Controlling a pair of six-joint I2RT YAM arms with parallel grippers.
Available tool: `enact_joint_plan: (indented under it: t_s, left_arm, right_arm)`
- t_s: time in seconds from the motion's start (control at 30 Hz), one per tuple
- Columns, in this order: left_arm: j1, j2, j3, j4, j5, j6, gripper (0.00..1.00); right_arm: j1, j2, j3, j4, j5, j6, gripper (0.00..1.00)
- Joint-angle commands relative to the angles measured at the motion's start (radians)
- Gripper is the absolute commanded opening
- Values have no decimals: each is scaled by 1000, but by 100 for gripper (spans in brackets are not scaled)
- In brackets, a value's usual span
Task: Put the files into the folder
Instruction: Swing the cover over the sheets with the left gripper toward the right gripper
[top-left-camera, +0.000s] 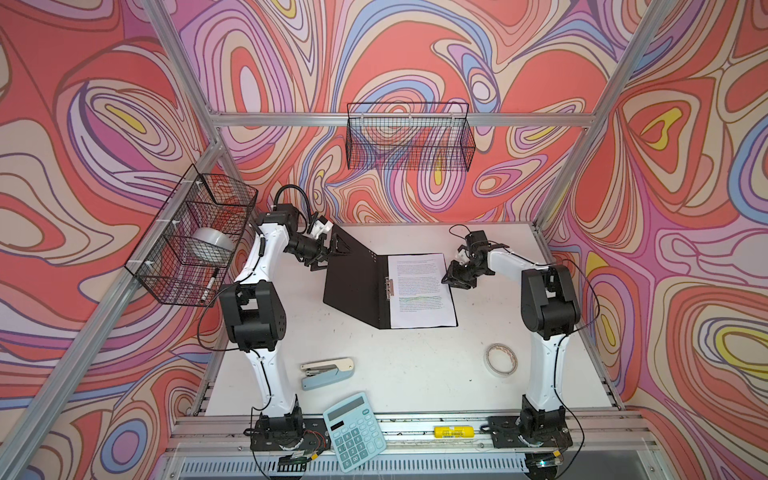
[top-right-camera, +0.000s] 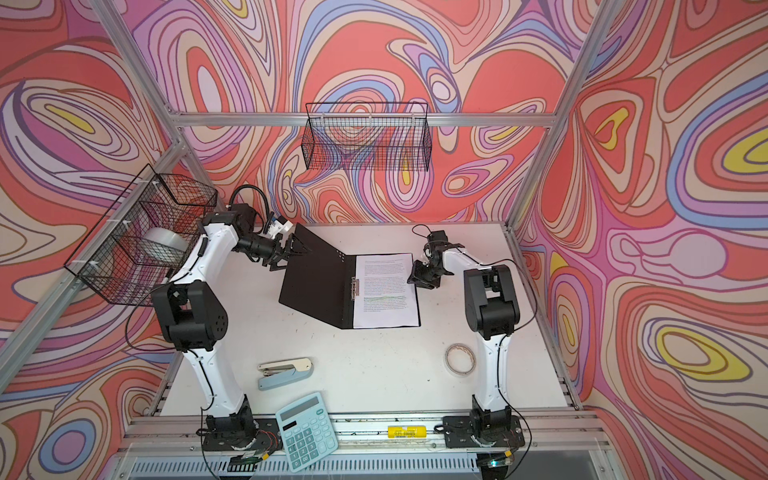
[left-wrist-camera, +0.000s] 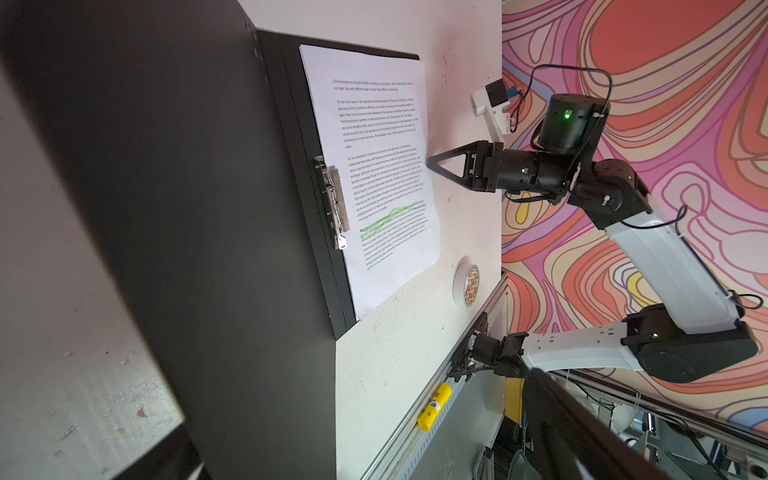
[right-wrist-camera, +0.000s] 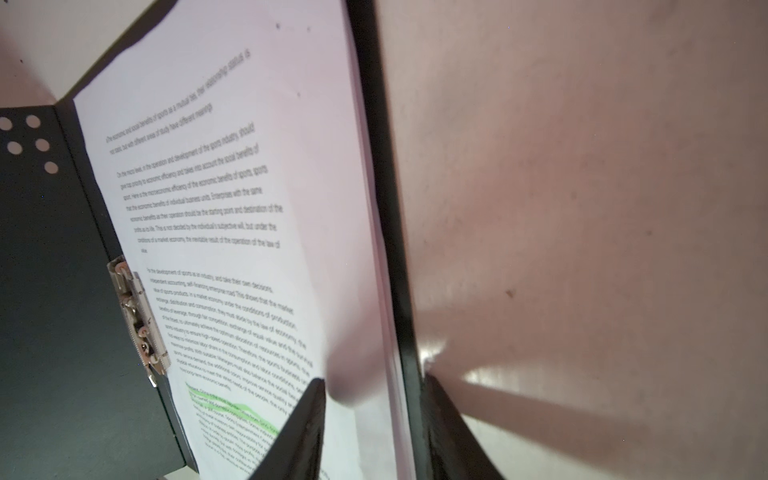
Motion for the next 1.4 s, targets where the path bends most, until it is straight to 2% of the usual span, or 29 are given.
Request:
enact_joint_plan:
  t_s: [0.0,0.63,0.93,1.2,1.3,1.37]
  left_arm:
    - [-15,-28,24,-38,10,15,100]
    - [-58,-34,32,-26,2,0,100]
    - [-78,-45,41,-24,-13,-3,100]
    - [-118,-48,85,-35,-12,4,100]
    - [-138,-31,123,-50,-6,10,100]
    - [-157,-15,155,-62,0,18,100]
  right_arm:
    - [34,81,-24,-50,14,2,40]
    - [88,75,-5,-27,-30,33,40]
    - [88,-23,-14,-26,120,49,42]
    - [88,-166,31,-52,154,60,43]
    - [87,-208,27,-27,71,82,44]
    - [87,-215,28,6,-55,108,44]
